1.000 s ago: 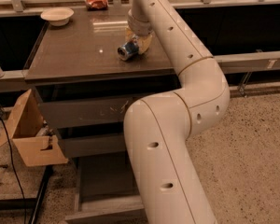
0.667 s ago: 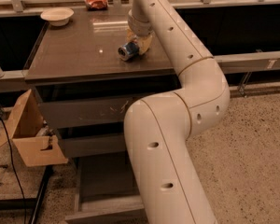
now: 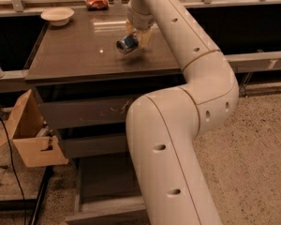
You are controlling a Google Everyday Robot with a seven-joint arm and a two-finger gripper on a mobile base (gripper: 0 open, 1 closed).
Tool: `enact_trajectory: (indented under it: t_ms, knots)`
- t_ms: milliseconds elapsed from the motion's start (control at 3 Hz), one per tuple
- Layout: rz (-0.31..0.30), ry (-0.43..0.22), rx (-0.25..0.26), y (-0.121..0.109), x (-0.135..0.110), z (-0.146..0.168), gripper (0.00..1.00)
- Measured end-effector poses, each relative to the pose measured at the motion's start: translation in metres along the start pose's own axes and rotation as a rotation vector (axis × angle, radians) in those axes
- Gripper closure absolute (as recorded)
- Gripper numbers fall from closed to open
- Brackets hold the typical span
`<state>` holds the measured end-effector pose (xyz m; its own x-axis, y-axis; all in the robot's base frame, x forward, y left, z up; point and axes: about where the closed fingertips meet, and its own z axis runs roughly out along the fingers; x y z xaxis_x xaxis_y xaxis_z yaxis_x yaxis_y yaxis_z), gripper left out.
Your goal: Place redbull can into bottom drawer
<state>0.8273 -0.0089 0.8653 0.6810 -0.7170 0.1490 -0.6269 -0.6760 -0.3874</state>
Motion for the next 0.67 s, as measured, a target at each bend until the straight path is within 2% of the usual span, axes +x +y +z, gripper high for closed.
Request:
enact_trajectory:
  t_ms: [333, 667]
  knots:
    - [0.049, -0.016, 0.036, 0.005, -0.006, -0.037, 1.00]
    - [0.172, -0.042, 0.209, 0.013, -0.003, -0.100, 1.00]
